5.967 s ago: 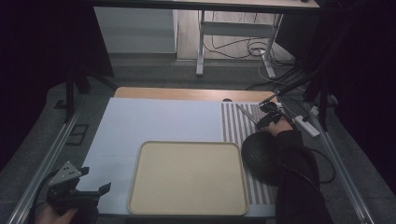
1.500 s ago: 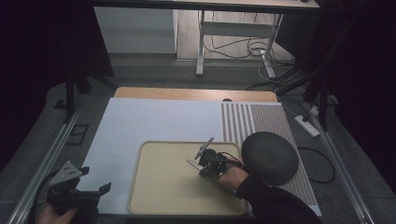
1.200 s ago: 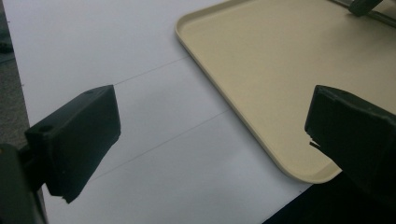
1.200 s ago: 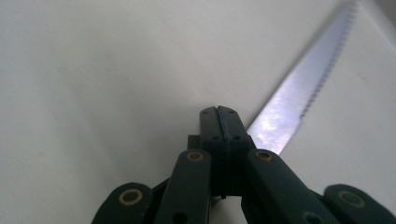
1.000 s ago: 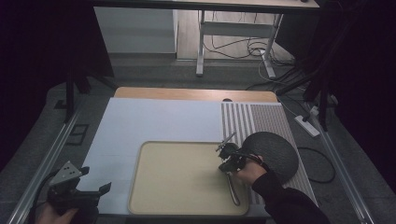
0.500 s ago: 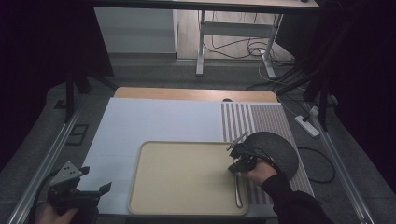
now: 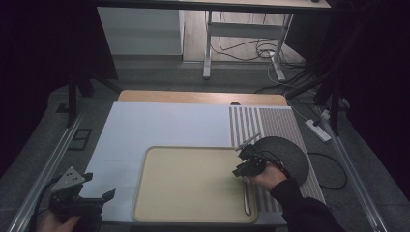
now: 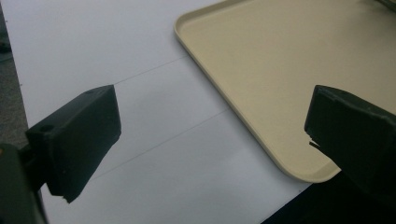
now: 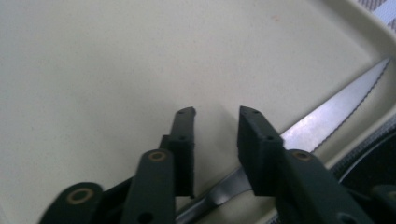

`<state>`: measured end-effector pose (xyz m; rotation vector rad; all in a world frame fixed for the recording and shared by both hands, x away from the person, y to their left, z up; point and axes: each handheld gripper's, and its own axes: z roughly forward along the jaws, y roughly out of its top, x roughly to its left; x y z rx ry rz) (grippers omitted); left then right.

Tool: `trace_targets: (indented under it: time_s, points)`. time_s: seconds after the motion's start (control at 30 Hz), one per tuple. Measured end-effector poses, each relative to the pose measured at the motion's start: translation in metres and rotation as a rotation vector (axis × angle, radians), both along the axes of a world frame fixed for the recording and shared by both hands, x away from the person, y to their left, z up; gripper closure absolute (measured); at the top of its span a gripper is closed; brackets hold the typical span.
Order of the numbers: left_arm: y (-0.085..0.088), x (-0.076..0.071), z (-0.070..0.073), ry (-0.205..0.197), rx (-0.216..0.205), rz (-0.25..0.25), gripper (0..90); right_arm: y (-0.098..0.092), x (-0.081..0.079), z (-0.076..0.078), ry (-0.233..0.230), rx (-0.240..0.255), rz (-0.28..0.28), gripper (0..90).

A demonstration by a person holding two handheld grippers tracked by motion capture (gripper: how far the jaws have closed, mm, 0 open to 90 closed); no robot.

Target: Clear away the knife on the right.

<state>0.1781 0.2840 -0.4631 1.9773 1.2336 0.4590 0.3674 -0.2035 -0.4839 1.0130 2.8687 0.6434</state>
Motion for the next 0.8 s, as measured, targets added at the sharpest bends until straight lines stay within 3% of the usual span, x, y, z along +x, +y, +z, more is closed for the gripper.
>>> trace_targets:
  time_s: [0.37,0.47,0.57,0.8]
  points:
    - [0.0,0.001,0.0,0.0,-0.001,-0.002,3.4,0.006,-0.003,0.008,-0.053,0.024,-0.012,41.0]
    - [0.0,0.0,0.0,0.0,-0.002,0.0,3.4,0.007,-0.006,0.012,-0.09,0.023,0.001,30.0]
    - [0.0,0.0,0.0,0.0,-0.002,0.0,3.4,0.007,-0.007,0.014,-0.128,0.015,0.006,25.1]
    - [0.0,0.0,0.0,-0.001,-0.002,0.001,3.4,-0.001,-0.013,0.018,-0.112,0.074,-0.009,12.2]
